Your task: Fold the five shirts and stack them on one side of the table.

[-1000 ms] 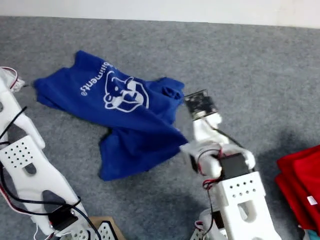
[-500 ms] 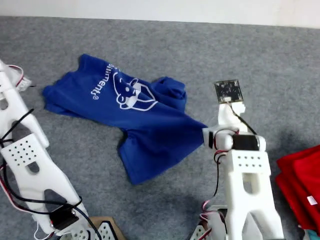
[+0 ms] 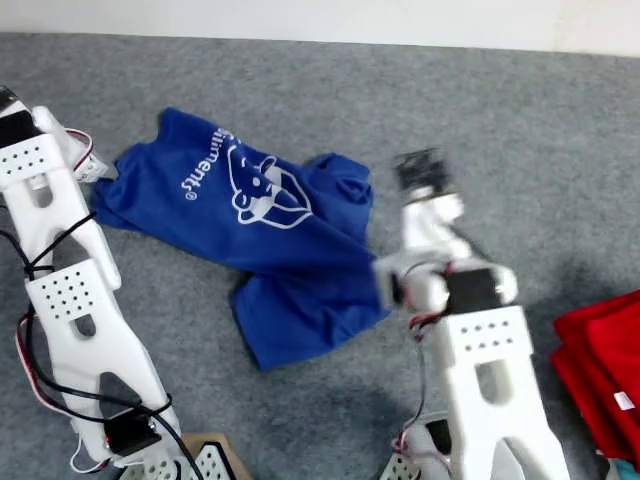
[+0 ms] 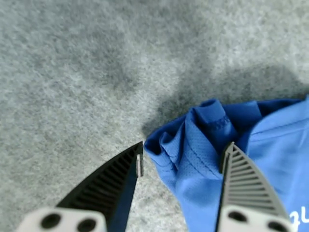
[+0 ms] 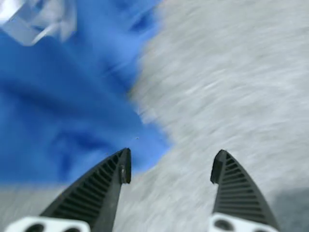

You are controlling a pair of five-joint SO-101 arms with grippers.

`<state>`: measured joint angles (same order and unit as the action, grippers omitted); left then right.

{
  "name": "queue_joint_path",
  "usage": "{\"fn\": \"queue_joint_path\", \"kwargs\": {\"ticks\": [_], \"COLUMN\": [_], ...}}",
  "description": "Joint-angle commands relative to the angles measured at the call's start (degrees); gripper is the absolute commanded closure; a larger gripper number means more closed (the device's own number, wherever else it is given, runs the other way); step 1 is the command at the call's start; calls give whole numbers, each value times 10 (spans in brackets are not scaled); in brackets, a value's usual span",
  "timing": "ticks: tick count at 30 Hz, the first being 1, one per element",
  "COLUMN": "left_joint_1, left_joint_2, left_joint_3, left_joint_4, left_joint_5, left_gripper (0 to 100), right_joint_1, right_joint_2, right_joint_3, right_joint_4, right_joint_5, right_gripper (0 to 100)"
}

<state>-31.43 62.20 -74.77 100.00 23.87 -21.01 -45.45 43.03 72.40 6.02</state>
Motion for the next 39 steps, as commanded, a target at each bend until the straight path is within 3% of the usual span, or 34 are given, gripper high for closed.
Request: {"fn": "queue_joint_path", "kwargs": {"ticks": [1,6,11,17,24,32,39], "left_joint_1": [11,17,17,18,15,15,15], "left_joint_2": [15,58,82,87,87,87,87], "left_joint_3": [-19,-21,-21,-21,-21,-21,-21], "left_joint_4": [6,4,4,-13,-13,-13,-15], "left_joint_5": [5,5,5,5,5,5,5], "left_gripper": [730,730,730,730,730,730,730], "right_joint_1": [-160,-322,-371,-456,-457,-420,-423], "right_joint_2": [-35,-37,-37,-37,-37,-29,138], "right_joint_3": [14,63,153,228,269,270,210], "right_joint_4": [36,-32,-158,-222,-320,-379,-400], "right_joint_5": [-25,33,41,41,90,92,83], "right_gripper": [728,728,728,728,728,728,728]}}
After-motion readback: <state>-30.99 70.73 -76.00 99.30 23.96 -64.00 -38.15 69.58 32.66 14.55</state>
